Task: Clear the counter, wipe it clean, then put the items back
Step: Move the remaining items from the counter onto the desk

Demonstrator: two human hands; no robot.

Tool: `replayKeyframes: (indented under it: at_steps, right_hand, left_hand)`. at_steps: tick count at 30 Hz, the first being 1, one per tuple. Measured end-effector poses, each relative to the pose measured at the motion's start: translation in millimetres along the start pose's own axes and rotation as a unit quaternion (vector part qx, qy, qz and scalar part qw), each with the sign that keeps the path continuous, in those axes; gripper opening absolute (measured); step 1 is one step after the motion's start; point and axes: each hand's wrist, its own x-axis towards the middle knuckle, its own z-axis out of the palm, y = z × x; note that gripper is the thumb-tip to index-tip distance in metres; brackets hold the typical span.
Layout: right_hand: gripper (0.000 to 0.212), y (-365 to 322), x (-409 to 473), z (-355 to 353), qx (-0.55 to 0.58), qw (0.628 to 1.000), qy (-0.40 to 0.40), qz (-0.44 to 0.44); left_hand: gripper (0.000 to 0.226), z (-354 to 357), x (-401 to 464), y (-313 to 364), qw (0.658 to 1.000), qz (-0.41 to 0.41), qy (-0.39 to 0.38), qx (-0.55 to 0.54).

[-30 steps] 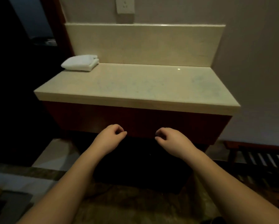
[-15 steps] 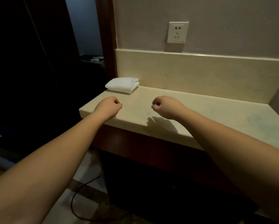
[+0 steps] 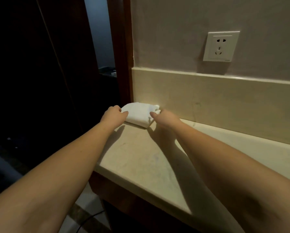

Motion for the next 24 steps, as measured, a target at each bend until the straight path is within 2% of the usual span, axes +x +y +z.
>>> replayKeyframes:
  at_steps: [4, 9, 17, 21, 24]
  right_hand:
    - [0.075, -8, 42, 15, 0.039, 0.998, -0.006, 0.050]
    - [0.076, 0, 65, 36, 0.040, 0.995, 0.004, 0.090]
    - [0.075, -7, 69, 34, 0.029, 0.995, -0.029, 0.095]
    - [0.061, -15, 53, 18, 0.073, 0.992, -0.056, 0.086]
    - [0.055, -9, 36, 11, 0.208, 0.971, -0.049, 0.109]
  left_hand:
    - [0.059, 20, 41, 11, 0.999, -0.041, -0.015, 0.027]
    - [0.071, 43, 71, 12, 0.993, -0.107, -0.058, 0.006]
    - [0.063, 36, 69, 19, 0.988, -0.122, -0.091, -0.031]
    - [0.066, 27, 55, 13, 0.972, -0.160, -0.117, -0.128]
    - [0.063, 15, 37, 8, 0.941, -0.188, -0.144, -0.243]
